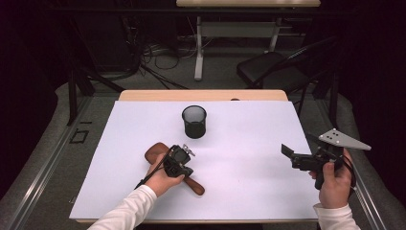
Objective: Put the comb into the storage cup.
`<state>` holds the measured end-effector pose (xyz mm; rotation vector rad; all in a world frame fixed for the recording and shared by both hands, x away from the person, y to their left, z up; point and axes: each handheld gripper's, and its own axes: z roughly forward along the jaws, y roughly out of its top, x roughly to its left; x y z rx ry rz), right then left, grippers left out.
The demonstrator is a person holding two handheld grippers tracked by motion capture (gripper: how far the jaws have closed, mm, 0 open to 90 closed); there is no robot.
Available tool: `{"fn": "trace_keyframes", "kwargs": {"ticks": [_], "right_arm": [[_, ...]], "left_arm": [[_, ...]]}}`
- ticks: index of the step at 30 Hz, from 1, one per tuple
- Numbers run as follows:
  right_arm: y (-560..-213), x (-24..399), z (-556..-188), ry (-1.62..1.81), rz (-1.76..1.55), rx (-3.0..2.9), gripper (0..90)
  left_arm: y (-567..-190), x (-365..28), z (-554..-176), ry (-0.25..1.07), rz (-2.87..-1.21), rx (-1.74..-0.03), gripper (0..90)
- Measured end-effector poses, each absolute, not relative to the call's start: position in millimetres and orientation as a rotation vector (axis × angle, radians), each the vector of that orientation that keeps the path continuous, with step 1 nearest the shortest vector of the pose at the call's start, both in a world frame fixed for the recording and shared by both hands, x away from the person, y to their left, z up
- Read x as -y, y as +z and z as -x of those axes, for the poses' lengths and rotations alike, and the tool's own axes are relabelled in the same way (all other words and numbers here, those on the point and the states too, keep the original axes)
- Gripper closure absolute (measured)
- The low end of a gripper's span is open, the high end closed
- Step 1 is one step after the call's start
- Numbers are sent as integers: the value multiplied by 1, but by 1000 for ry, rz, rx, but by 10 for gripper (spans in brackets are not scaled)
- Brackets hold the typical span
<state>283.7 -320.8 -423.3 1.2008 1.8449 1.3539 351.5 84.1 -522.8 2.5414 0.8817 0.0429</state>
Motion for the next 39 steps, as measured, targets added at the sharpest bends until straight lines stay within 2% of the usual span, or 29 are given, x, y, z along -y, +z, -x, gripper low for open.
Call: {"fn": "trace_keyframes", "kwargs": {"ticks": [21,39], "right_arm": [[-425,320,-285,1348,-1207,-1853,0],[-425,317,-285,1333,-1199,-1863,0]], "left_arm": [[-524,-97,-327,41,-2559,-855,900],[-524,-128,-314,48,-2528,-897,900]]}}
